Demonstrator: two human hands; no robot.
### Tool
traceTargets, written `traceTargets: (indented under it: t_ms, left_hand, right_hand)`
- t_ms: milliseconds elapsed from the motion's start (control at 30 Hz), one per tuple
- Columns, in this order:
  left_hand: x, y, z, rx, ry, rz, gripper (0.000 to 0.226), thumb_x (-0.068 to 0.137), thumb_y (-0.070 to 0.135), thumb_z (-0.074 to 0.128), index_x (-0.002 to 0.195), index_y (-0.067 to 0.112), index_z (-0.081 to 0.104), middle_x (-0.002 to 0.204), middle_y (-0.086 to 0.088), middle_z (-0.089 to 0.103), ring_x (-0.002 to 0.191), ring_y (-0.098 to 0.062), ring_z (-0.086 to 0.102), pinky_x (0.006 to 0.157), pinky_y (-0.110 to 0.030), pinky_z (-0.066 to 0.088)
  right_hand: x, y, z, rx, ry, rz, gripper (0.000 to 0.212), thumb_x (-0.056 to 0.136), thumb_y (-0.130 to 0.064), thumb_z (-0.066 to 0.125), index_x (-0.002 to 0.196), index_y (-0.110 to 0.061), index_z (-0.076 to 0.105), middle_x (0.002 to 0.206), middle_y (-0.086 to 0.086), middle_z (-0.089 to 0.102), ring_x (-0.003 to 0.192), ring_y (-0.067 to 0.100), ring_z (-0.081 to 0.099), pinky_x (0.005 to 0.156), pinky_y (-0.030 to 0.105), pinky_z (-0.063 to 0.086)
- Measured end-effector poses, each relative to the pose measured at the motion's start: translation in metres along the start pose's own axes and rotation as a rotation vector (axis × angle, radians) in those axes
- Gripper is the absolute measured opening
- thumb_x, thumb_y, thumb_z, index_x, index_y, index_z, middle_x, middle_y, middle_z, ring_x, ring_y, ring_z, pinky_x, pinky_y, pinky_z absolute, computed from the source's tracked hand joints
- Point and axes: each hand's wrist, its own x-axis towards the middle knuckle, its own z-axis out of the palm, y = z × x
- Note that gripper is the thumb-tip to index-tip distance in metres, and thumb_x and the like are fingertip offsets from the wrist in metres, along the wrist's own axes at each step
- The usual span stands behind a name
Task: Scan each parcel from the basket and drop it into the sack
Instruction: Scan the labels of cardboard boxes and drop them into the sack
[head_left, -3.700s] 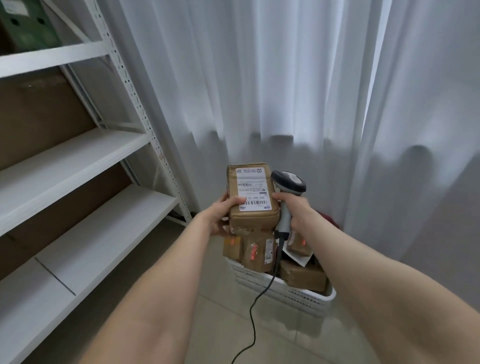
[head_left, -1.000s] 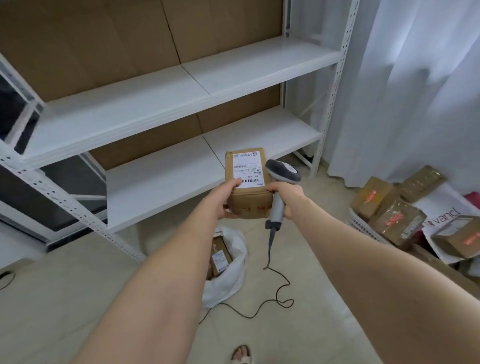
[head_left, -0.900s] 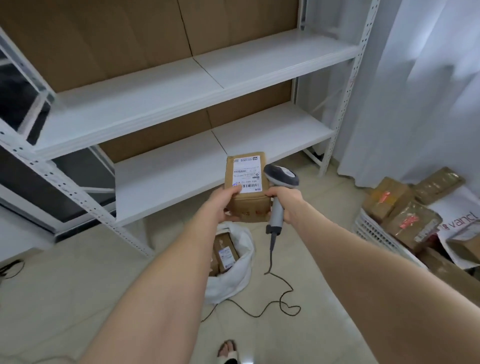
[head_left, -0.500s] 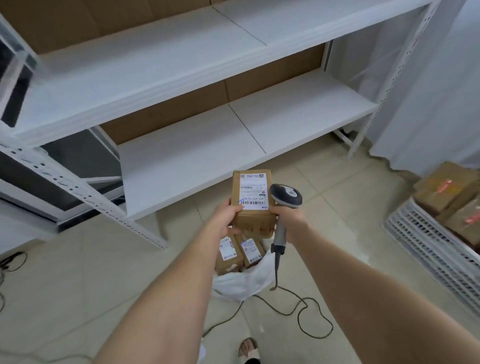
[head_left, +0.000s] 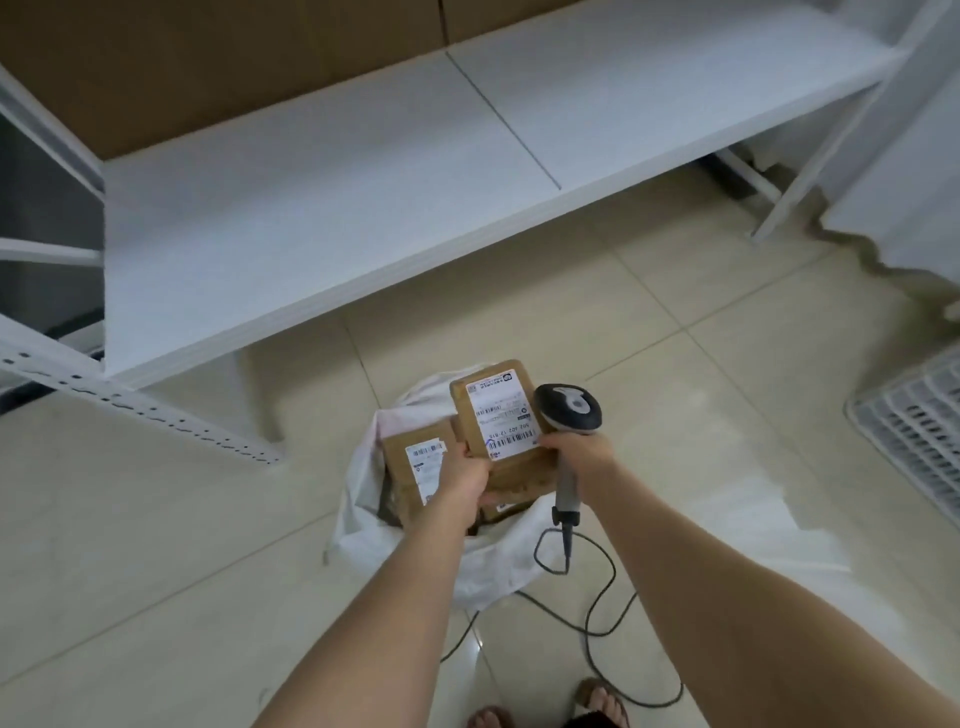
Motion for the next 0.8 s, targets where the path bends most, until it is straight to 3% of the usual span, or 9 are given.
traceTargets:
  t_ms: [100,200,267,333,400,500,600,700,800]
  left_hand:
    - [0.057,-0.032,0.008,0.044,0.026,-0.033,0.021,0.095,0.003,0.046,0.107,0.017,0.058,0.111,-0.008,0.064,0.098,-0.029,0.063,0.079,-0.044,0.058]
    - [0.113,-0.059,0.015,0.088,0.089,-0.041,0.014,0.095,0.006,0.048,0.098,0.016,0.057,0.103,-0.006,0.064,0.095,-0.028,0.062,0.080,-0.043,0.058]
    - [0.142,-0.074,0.021,0.132,0.119,0.005,0.014,0.093,0.009,0.050,0.095,0.018,0.060,0.099,-0.003,0.065,0.092,-0.025,0.063,0.082,-0.042,0.058]
    - [0.168,-0.089,0.029,0.221,0.111,0.039,0.020,0.093,0.011,0.049,0.101,0.023,0.063,0.106,-0.002,0.067,0.096,-0.024,0.063,0.086,-0.042,0.056]
    - [0.186,-0.102,0.037,0.311,0.067,0.026,0.026,0.095,0.015,0.046,0.115,0.022,0.061,0.112,-0.002,0.064,0.101,-0.026,0.061,0.091,-0.042,0.053]
    - [0.196,-0.113,0.045,0.395,0.011,-0.092,0.032,0.096,0.017,0.042,0.126,0.018,0.053,0.121,-0.008,0.060,0.108,-0.027,0.058,0.096,-0.041,0.050]
    - [0.188,-0.107,0.047,0.427,-0.006,-0.121,0.032,0.097,0.017,0.043,0.127,0.015,0.051,0.123,-0.007,0.059,0.110,-0.027,0.056,0.098,-0.042,0.048]
    - [0.170,-0.082,0.044,0.442,0.029,-0.089,0.032,0.097,0.012,0.044,0.127,0.007,0.052,0.127,-0.008,0.058,0.112,-0.029,0.056,0.096,-0.038,0.049]
    - [0.137,-0.048,0.043,0.461,0.039,-0.053,0.032,0.096,0.009,0.043,0.126,0.007,0.054,0.124,-0.009,0.058,0.112,-0.029,0.055,0.094,-0.035,0.048]
  right_hand:
    - [0.060,0.037,0.008,-0.008,0.012,0.021,0.024,0.078,0.007,0.072,0.098,-0.002,0.064,0.087,0.011,0.064,0.071,0.020,0.058,0.058,0.029,0.047]
    - [0.117,0.066,0.014,-0.017,-0.043,0.065,0.021,0.072,-0.001,0.078,0.089,-0.003,0.065,0.093,0.014,0.067,0.087,0.028,0.064,0.078,0.040,0.055]
    - [0.156,0.086,0.018,-0.069,-0.054,0.041,0.041,0.058,-0.016,0.084,0.095,-0.006,0.068,0.102,0.015,0.069,0.098,0.033,0.066,0.090,0.048,0.055]
    - [0.207,0.112,0.019,-0.112,-0.021,0.016,0.056,0.057,-0.026,0.084,0.107,-0.008,0.067,0.111,0.013,0.065,0.107,0.032,0.062,0.095,0.047,0.052]
    - [0.202,0.109,0.023,-0.148,-0.017,0.037,0.057,0.062,-0.025,0.083,0.113,-0.007,0.065,0.120,0.013,0.059,0.112,0.030,0.058,0.099,0.045,0.050]
    - [0.194,0.109,0.023,-0.122,-0.065,0.123,0.028,0.078,-0.007,0.077,0.102,-0.004,0.062,0.103,0.012,0.065,0.100,0.028,0.061,0.090,0.039,0.052]
    - [0.195,0.110,0.018,-0.118,-0.058,0.145,0.040,0.078,-0.005,0.077,0.113,0.000,0.059,0.112,0.015,0.065,0.104,0.032,0.063,0.082,0.040,0.055]
    - [0.182,0.095,0.009,-0.119,-0.040,0.107,0.019,0.077,-0.006,0.075,0.089,-0.010,0.061,0.110,0.016,0.065,0.104,0.035,0.062,0.091,0.045,0.053]
    - [0.141,0.063,-0.005,-0.100,-0.042,0.097,0.018,0.080,-0.003,0.071,0.079,-0.013,0.056,0.090,0.011,0.059,0.083,0.026,0.057,0.074,0.036,0.051]
